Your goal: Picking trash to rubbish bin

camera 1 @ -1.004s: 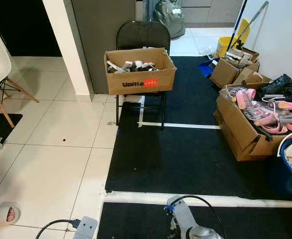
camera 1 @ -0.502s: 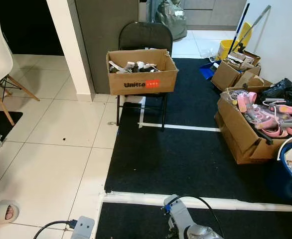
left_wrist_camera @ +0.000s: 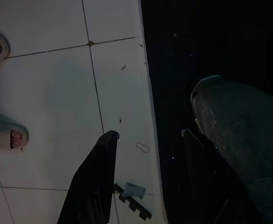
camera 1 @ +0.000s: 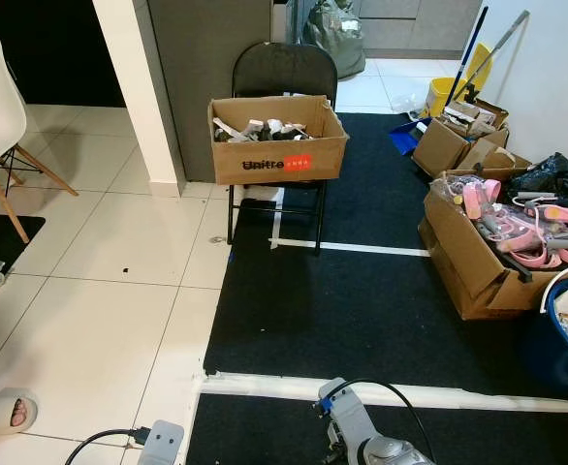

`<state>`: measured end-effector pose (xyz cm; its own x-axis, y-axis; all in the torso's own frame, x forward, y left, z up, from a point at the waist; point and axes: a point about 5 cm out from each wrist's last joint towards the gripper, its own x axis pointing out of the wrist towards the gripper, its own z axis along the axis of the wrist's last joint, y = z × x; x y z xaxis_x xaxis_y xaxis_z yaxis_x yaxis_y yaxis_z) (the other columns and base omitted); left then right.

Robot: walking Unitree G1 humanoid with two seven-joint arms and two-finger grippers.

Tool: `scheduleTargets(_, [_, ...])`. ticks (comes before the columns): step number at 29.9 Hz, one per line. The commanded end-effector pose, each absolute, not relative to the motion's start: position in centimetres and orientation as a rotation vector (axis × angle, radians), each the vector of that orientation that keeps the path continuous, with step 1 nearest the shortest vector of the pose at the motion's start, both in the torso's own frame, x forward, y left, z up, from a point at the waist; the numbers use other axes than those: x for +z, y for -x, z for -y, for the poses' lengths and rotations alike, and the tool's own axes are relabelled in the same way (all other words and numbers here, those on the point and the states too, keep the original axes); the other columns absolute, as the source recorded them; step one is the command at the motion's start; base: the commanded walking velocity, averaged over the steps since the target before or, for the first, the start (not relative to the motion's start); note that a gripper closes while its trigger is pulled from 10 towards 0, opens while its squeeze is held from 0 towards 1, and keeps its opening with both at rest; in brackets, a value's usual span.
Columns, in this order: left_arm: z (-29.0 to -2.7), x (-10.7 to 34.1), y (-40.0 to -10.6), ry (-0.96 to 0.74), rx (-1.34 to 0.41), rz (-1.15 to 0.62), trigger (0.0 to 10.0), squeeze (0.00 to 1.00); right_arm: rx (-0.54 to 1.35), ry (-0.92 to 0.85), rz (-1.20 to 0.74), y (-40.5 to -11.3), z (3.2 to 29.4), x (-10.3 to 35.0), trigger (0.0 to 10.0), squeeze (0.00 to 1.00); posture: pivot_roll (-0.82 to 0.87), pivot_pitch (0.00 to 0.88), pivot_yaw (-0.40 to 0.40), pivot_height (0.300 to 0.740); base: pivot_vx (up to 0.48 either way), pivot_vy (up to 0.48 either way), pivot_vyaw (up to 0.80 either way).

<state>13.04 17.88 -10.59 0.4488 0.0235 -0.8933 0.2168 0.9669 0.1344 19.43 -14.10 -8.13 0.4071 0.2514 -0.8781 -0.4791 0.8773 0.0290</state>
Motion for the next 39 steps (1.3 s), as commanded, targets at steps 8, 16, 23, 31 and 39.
scheduleTargets(8, [-17.30,-11.01,-11.94,-0.232,-0.143,-1.144,10.0,0.00,0.472,0.255,-1.073,-19.06,14.18,-8.33,10.0,0.00,0.01,0.007,-0.001,0.740,0.000,0.000,0.00])
scheduleTargets(16, [-17.25,-10.99,-12.03,-0.243,-0.157,-1.143,10.0,0.00,0.474,0.265,-1.073,-18.97,14.26,-8.38,10.0,0.00,0.01,0.004,0.003,0.740,0.000,0.000,0.00])
scheduleTargets(23, [-17.18,-11.01,-12.00,-0.242,-0.160,-1.144,10.0,0.00,0.468,0.257,-1.076,-18.86,14.29,-8.43,10.0,0.00,0.00,0.012,0.007,0.740,0.000,0.000,0.00])
scheduleTargets(31, [-17.14,-11.04,-11.89,-0.236,-0.154,-1.146,10.0,0.00,0.466,0.250,-1.082,-18.71,14.33,-8.50,10.0,0.00,0.00,0.019,0.009,0.740,0.000,0.000,0.00])
scheduleTargets(39, [-17.14,-11.04,-11.89,-0.235,-0.152,-1.145,10.0,0.00,0.469,0.231,-1.081,-18.77,14.18,-8.46,10.0,0.00,0.01,0.021,0.013,0.740,0.000,0.000,0.00])
